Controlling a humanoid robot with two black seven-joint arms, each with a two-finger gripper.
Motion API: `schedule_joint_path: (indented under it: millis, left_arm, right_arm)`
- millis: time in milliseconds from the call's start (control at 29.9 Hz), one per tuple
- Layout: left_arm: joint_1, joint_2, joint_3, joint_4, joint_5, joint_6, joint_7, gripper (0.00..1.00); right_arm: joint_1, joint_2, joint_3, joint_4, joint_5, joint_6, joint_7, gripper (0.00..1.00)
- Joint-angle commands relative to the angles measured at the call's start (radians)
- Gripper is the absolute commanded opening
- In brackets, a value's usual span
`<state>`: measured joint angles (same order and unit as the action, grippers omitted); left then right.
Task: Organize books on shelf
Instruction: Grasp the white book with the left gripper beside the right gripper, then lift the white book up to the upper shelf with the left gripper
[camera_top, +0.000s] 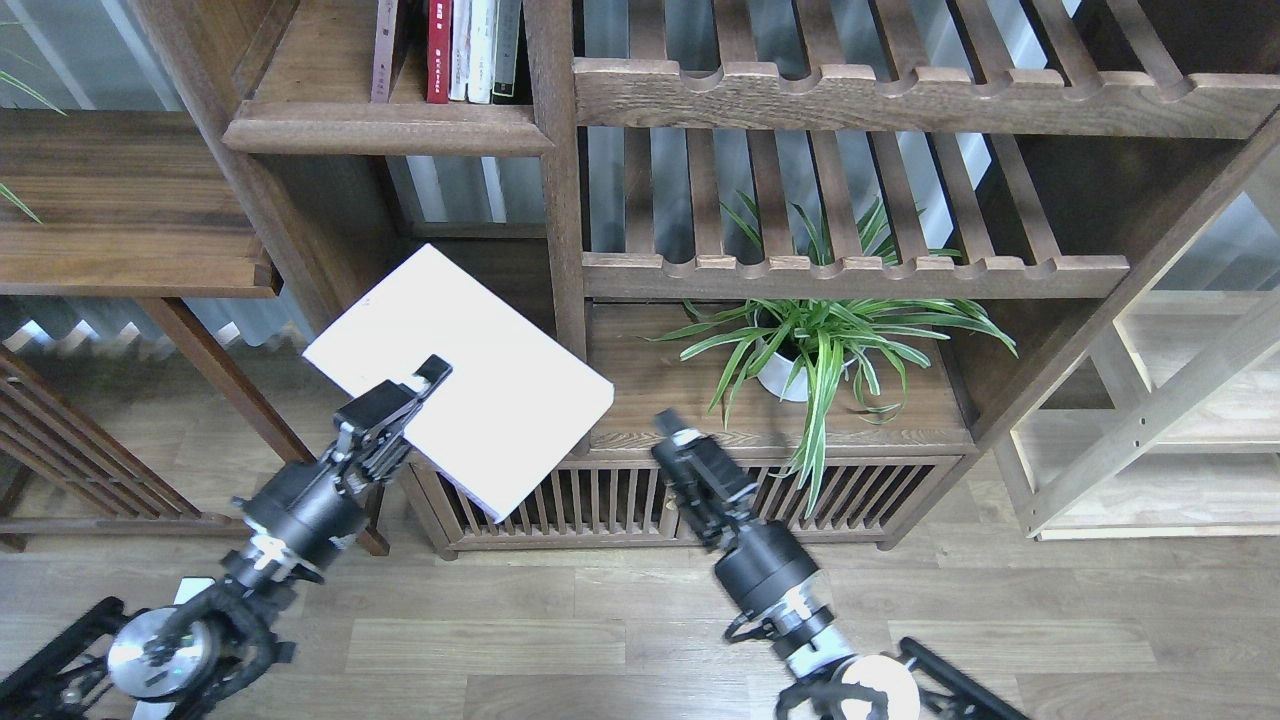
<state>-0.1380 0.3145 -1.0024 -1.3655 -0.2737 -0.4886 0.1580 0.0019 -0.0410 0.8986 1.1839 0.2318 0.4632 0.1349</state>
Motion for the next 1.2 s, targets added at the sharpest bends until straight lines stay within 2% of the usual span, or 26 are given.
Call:
schedule_joint_path:
  millis: [0,100,301,468,602,802,936,1170]
  left_arm:
    - [0.003,0.034,-0.033,-0.001,0.063,0.0,-0.011,0.02]
    - [0.0,0.057,-0.074,-0.024,0.132,0.0,-0.009,0.02]
    - [0.001,0.159,-0.163,-0.188,0.276,0.0,0.003,0.02]
    - [0.003,0.225,-0.275,-0.271,0.511,0.0,0.009,0.02]
    - [0.011,0.216,-0.398,-0.349,0.688,0.0,0.064,0.02]
    - [0.017,0.187,-0.524,-0.402,0.838,0.0,0.103,0.02]
    - [-0.024,0.175,-0.634,-0.4,0.847,0.0,0.208,0.02]
    - [-0.17,0.172,-0.71,-0.363,0.849,0.0,0.308,0.02]
  right_arm:
    - [0.0,-0.01,0.055,-0.041,0.0,0.002,-0.005,1.0]
    - [0.0,-0.013,0.074,-0.049,0.0,0.002,-0.005,1.0]
    - [0.0,-0.017,0.095,-0.066,0.003,0.0,-0.005,1.0]
    - [0.006,-0.011,0.103,-0.083,0.003,0.0,-0.006,1.0]
    - [0.02,-0.01,0.106,-0.101,0.007,0.0,-0.006,1.0]
    - [0.038,-0.007,0.117,-0.118,0.03,0.0,-0.006,1.0]
    - [0.053,-0.002,0.117,-0.132,0.04,0.0,-0.006,1.0]
    - [0.069,0.009,0.115,-0.144,0.04,0.0,-0.006,1.0]
